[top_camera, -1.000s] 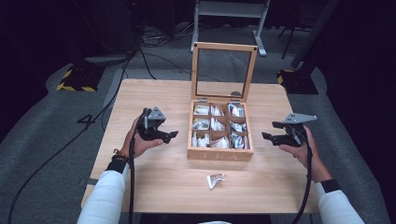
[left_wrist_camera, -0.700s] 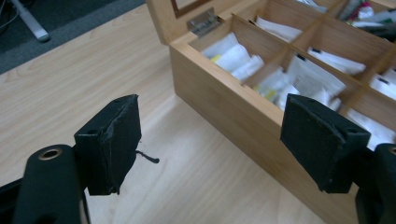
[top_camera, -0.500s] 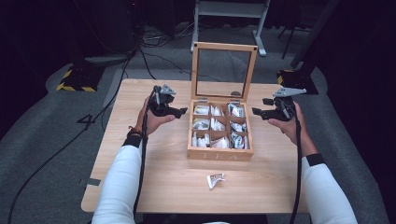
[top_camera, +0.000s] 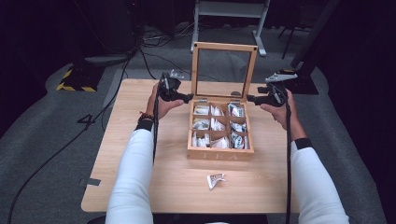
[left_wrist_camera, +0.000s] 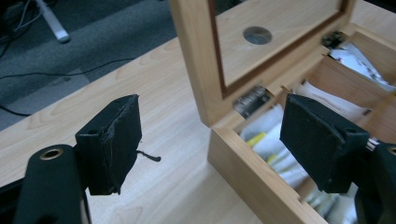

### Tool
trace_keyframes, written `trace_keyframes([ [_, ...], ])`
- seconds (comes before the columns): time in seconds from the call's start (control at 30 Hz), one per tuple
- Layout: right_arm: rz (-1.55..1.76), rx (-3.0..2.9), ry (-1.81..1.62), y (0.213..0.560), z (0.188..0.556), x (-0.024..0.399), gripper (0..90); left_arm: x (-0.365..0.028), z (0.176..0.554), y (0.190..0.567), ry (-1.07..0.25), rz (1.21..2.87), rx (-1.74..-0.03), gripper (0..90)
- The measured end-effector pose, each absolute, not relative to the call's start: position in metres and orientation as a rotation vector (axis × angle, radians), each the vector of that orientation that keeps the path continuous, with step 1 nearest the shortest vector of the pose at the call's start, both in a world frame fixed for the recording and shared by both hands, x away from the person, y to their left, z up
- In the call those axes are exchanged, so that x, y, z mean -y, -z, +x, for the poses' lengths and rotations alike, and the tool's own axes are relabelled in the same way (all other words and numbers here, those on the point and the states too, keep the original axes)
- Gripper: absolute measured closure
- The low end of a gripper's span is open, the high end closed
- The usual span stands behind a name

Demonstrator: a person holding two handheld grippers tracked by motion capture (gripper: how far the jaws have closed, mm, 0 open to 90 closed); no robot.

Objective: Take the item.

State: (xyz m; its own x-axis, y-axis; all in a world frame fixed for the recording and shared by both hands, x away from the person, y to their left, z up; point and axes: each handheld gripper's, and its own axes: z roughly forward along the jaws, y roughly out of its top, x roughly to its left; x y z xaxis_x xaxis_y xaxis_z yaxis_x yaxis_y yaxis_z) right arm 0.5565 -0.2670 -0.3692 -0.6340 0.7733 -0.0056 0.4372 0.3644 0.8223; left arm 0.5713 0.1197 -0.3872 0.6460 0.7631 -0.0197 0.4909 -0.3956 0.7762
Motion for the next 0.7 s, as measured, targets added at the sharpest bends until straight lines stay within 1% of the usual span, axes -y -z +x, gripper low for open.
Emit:
trace_keyframes([
  [0.23,1.099,-2.260,-1.180,0.378,0.581,0.256,30.8,-0.108,0.590,0.390,-0.429,2.106,-1.009,20.9],
  [0.33,1.119,-2.263,-1.180,0.381,0.587,0.254,31.5,-0.101,0.599,0.395,-0.420,2.116,-1.022,22.7],
  [0.4,1.123,-2.265,-1.178,0.382,0.589,0.254,31.9,-0.099,0.601,0.396,-0.421,2.115,-1.028,26.6],
  [0.5,1.139,-2.270,-1.171,0.386,0.595,0.253,33.9,-0.091,0.607,0.397,-0.408,2.111,-1.022,28.5],
  [0.6,1.148,-2.266,-1.171,0.387,0.596,0.252,34.4,-0.088,0.609,0.396,-0.395,2.108,-1.009,35.9],
  [0.63,1.158,-2.264,-1.165,0.388,0.596,0.252,34.9,-0.086,0.612,0.397,-0.362,2.104,-1.016,37.8],
  [0.7,1.178,-2.262,-1.162,0.390,0.597,0.251,36.5,-0.083,0.613,0.396,-0.349,2.094,-1.034,40.8],
])
